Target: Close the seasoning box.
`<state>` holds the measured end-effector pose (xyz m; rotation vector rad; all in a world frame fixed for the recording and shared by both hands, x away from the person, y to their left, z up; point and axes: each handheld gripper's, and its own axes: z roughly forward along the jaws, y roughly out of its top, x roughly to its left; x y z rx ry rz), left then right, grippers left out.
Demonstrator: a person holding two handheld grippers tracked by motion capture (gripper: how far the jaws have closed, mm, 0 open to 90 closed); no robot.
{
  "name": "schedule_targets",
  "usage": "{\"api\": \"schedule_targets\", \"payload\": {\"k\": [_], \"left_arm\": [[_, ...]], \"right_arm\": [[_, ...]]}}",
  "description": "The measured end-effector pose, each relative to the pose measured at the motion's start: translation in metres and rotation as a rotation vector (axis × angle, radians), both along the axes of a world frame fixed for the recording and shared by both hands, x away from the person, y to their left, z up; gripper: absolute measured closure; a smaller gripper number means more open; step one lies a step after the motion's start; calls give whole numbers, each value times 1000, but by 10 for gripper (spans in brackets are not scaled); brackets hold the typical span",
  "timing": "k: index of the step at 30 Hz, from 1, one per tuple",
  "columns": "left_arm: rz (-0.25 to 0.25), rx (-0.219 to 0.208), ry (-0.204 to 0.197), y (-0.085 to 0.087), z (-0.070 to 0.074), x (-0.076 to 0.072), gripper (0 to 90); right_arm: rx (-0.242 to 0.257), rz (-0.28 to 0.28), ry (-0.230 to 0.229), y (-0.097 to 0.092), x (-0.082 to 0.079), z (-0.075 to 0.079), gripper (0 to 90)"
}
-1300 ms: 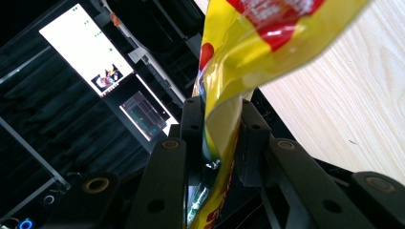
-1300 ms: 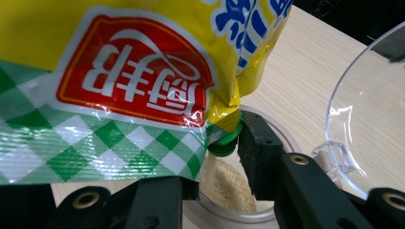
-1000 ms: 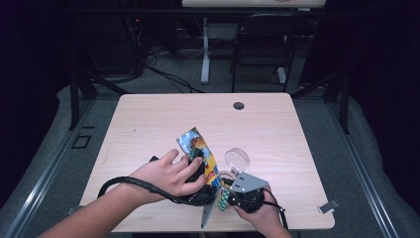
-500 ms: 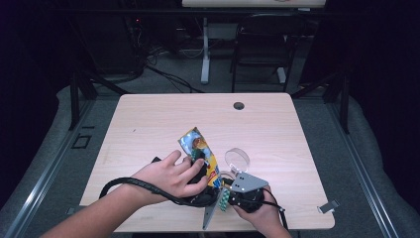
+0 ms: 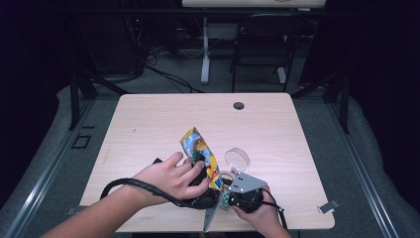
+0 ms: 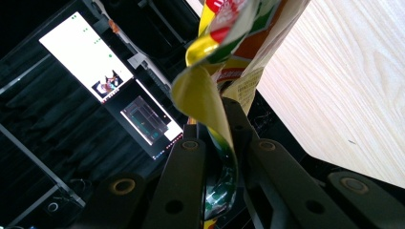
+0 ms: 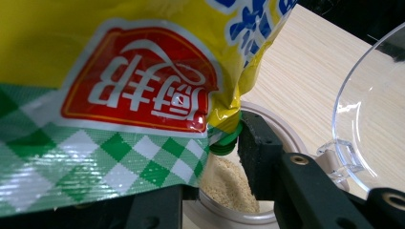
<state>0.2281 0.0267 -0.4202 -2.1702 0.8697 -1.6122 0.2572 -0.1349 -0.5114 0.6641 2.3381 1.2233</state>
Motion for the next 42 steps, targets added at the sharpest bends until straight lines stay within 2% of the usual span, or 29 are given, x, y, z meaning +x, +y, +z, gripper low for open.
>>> {"api": "schedule_targets", "payload": {"k": [27, 42], "left_arm": [[-11, -9, 5, -5, 4, -2, 889], [-31, 7, 5, -11, 6, -2, 889]], "right_arm": [[7, -11, 3, -5, -1, 2, 707], [12, -25, 9, -8, -5, 2, 707]]}}
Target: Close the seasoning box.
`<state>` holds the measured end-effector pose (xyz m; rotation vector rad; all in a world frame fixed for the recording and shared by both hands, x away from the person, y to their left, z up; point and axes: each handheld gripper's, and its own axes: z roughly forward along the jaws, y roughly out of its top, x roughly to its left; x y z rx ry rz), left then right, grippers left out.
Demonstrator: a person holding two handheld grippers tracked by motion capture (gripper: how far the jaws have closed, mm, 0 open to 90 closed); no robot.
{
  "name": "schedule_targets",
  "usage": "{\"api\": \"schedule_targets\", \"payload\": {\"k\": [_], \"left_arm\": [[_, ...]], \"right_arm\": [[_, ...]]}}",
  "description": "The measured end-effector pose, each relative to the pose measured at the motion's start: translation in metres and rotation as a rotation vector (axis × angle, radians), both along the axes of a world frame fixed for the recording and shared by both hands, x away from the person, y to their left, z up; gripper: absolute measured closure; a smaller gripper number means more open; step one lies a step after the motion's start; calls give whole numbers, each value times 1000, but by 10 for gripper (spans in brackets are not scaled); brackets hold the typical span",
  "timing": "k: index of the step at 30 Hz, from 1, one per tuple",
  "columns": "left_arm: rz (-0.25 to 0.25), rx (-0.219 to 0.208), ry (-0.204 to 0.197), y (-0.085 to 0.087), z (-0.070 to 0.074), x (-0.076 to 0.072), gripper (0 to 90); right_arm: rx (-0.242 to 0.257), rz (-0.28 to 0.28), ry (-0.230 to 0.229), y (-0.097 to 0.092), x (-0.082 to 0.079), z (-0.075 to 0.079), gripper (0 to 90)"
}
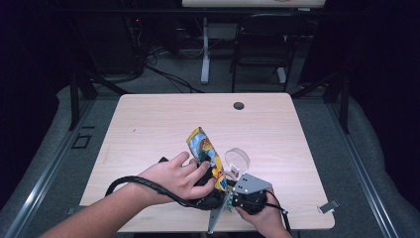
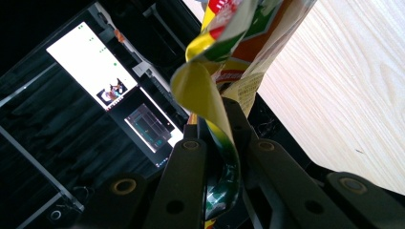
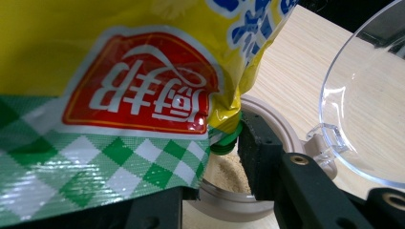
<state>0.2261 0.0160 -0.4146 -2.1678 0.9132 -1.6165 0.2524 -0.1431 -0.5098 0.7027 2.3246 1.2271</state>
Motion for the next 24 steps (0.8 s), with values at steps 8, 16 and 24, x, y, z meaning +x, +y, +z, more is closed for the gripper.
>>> {"api": "schedule_targets", "payload": {"k": [8, 16, 24], "left_arm": [[2, 0, 5, 1, 0, 0, 890], [8, -1, 9, 2, -1, 0, 890], [18, -5, 16, 3, -1, -1, 891]], "right_arm": [[0, -1, -2, 1, 0, 0, 707], [-5, -4, -5, 4, 2, -1, 707], [-7, -6, -7, 6, 2, -2, 707]]}}
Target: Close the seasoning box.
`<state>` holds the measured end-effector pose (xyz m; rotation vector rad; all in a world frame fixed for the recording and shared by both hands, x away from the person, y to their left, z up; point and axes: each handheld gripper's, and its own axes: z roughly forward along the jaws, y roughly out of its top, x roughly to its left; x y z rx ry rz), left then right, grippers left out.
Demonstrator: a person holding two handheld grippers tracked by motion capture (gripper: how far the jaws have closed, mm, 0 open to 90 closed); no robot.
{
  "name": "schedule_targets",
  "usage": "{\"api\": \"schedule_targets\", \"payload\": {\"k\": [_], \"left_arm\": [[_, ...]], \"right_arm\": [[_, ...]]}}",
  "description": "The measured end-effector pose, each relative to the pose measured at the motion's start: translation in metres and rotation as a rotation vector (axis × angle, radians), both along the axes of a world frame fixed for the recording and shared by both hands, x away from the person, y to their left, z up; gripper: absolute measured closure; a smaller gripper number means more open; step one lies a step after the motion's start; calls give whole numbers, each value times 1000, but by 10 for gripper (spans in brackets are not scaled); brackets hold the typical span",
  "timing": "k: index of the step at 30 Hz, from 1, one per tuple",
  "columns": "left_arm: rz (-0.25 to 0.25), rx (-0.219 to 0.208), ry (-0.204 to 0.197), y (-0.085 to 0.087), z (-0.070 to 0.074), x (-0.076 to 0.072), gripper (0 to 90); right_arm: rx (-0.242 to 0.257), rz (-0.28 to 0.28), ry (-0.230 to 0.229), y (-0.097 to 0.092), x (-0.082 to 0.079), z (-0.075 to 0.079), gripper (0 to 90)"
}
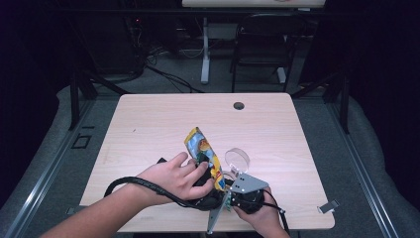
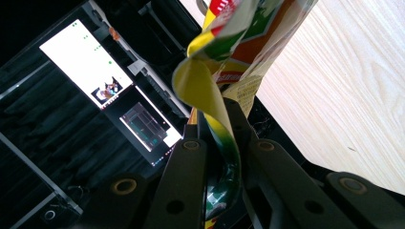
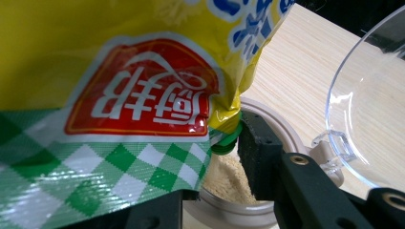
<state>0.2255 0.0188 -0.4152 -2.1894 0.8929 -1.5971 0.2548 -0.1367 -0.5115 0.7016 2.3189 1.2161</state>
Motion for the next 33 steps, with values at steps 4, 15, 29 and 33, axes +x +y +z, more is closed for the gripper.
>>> {"api": "schedule_targets", "payload": {"k": [4, 15, 29, 33], "left_arm": [[-1, 3, -6, 0, 1, 0, 891], [0, 6, -3, 0, 1, 0, 892], [-2, 0, 0, -1, 1, -1, 893], [-2, 2, 0, -1, 2, -1, 893]], "right_arm": [[2, -1, -1, 1, 0, 0, 707], [3, 1, 2, 2, 1, 0, 708], [2, 2, 3, 1, 0, 1, 708], [7, 4, 2, 1, 0, 1, 707]]}}
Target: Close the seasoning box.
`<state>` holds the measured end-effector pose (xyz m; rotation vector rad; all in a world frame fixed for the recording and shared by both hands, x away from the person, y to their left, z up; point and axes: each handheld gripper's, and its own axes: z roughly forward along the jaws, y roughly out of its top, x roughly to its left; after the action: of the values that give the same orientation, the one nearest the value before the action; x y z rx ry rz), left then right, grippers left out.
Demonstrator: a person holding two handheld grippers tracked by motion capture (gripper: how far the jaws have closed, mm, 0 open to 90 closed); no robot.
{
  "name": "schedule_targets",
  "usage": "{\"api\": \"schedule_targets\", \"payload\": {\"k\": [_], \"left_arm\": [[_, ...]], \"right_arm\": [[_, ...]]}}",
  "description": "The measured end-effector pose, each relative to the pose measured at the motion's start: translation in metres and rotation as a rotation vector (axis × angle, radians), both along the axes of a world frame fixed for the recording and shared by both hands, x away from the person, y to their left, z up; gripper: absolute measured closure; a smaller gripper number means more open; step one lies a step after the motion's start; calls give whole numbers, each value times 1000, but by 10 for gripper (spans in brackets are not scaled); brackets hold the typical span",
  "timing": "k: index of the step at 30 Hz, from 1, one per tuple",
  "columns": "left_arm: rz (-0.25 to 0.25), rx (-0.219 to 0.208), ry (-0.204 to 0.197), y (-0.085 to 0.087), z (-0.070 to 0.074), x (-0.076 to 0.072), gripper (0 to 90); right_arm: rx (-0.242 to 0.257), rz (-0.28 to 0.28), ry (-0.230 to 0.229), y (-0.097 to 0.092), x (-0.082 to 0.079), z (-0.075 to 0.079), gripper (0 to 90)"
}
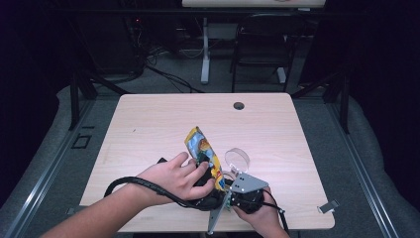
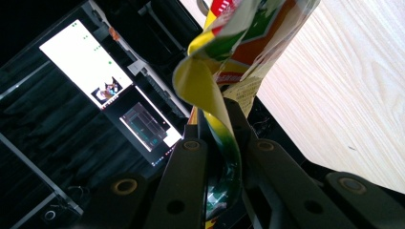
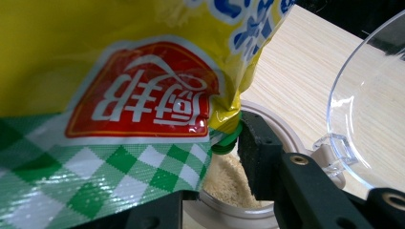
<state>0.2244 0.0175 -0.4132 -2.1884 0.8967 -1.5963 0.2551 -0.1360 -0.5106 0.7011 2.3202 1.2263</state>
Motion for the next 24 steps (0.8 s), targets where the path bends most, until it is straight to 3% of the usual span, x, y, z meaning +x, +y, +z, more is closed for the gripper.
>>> {"api": "schedule_targets", "payload": {"k": [9, 18, 24], "left_arm": [[1, -1, 1, 1, 0, 0, 893], [15, -24, 17, 3, 1, 2, 893], [23, -61, 26, 9, 1, 3, 893]], "right_arm": [[-1, -3, 0, -1, 0, 0, 707], [-4, -4, -2, -2, 0, 0, 708], [-7, -10, -1, -2, 0, 3, 709]]}}
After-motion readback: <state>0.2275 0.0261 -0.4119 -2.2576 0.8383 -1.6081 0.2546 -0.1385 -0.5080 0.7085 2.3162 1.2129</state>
